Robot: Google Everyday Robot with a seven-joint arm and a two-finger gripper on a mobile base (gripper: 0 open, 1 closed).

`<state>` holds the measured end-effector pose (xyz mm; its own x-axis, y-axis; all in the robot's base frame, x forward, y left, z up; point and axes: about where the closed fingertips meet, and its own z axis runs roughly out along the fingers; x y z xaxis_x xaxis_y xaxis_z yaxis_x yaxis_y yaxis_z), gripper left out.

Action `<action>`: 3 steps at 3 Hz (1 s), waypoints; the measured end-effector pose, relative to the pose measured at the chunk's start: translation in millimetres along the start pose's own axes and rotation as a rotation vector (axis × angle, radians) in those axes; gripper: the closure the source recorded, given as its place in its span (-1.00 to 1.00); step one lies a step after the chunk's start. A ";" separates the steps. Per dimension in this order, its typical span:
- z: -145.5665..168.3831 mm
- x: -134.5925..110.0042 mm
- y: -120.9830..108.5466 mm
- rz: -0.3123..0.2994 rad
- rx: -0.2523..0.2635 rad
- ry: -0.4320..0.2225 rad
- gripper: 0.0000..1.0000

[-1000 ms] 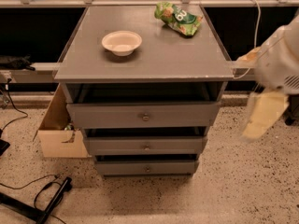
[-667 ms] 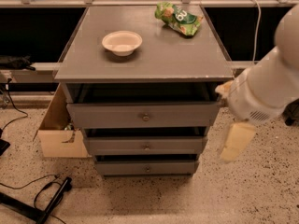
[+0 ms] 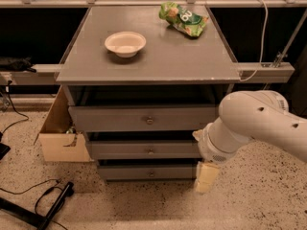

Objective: Open middle drawer

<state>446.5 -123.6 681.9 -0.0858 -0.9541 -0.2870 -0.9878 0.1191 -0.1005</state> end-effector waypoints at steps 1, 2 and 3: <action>0.0 0.0 0.0 0.000 0.000 0.000 -1.00; 29.2 6.3 -7.1 -0.028 -0.008 0.040 -1.00; 89.3 31.2 -30.7 -0.080 -0.010 0.090 -1.00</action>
Offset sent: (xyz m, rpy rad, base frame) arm 0.0184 0.0039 -0.0488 -0.0733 0.0088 0.0440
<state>485.7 -132.4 590.9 -0.0174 -0.9813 -0.1916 -0.9931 0.0392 -0.1104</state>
